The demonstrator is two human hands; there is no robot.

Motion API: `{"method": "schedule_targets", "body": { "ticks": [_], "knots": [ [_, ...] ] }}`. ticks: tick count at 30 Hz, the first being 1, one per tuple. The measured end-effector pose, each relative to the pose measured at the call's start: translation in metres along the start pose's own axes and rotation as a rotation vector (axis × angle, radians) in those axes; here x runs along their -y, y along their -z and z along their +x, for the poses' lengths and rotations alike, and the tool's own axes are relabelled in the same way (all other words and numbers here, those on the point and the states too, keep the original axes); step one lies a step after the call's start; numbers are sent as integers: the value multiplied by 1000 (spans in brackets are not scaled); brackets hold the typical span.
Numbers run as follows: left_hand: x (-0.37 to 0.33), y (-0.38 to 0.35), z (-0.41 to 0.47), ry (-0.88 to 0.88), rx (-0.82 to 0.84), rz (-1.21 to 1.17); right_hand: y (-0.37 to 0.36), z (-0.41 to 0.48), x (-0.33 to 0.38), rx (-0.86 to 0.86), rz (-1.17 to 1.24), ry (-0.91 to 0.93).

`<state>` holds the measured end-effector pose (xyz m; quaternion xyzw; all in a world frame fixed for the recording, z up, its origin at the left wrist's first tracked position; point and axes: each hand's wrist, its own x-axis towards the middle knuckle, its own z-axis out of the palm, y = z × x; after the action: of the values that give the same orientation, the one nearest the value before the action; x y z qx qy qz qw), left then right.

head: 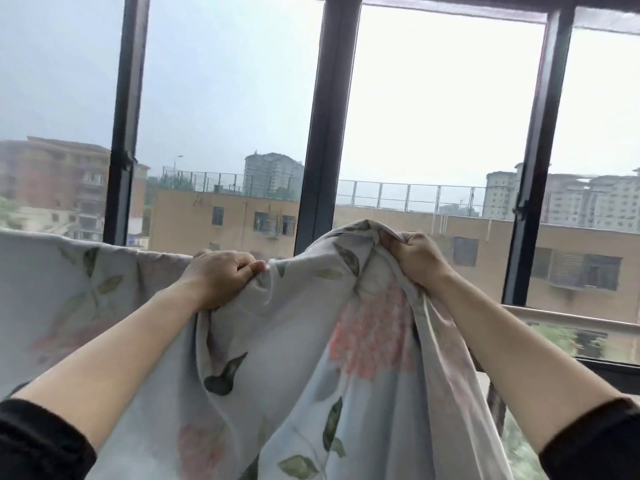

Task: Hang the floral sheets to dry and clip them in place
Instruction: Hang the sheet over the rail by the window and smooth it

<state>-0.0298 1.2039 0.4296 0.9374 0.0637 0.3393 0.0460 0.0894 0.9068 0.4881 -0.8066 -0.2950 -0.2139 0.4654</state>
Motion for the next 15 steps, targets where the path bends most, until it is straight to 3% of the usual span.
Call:
{"method": "schedule_targets", "body": {
  "ticks": [3,5,7,9,12,15],
  "knots": [
    [-4,-3,2,117,30,-14,-20,24,-23,290,-190,-113],
    [-15,-3,4,190,51,-2,-30,32,-31,432,-194,-185],
    [-42,-4,5,191,-55,3,-34,40,-36,510,-126,-216],
    [-83,-6,6,77,-178,-9,-40,45,-35,569,-88,-235],
    [-148,-25,15,-39,-90,-84,-37,42,-34,644,-8,-233],
    [-157,-48,17,5,-65,-26,-32,37,-36,634,84,-227]
  ]
}}
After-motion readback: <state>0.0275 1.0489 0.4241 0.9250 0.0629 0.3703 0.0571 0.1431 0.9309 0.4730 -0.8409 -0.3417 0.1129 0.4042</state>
